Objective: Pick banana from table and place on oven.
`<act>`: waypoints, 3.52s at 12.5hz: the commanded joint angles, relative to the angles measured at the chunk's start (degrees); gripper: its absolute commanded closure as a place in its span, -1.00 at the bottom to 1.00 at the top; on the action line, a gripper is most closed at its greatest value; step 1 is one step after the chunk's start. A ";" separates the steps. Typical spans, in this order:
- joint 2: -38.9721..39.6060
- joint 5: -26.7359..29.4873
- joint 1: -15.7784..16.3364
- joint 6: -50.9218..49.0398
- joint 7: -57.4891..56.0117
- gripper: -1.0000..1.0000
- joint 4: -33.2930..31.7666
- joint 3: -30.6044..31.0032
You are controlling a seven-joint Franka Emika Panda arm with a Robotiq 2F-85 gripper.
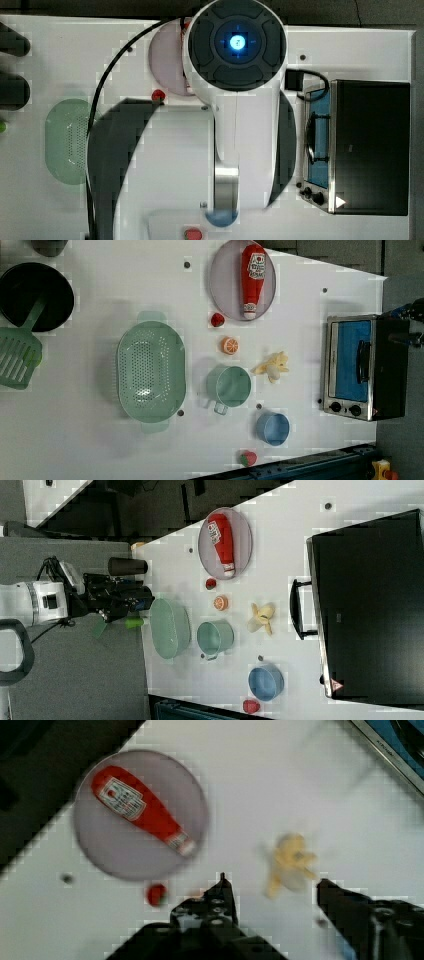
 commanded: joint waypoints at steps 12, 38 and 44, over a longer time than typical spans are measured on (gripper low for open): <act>-12.66 0.15 -1.89 -0.64 2.50 -1.00 -18.77 -0.64; 21.78 0.79 -1.38 52.04 3.52 0.07 -36.56 1.68; 17.42 0.79 -1.33 52.13 3.52 0.59 -36.50 2.05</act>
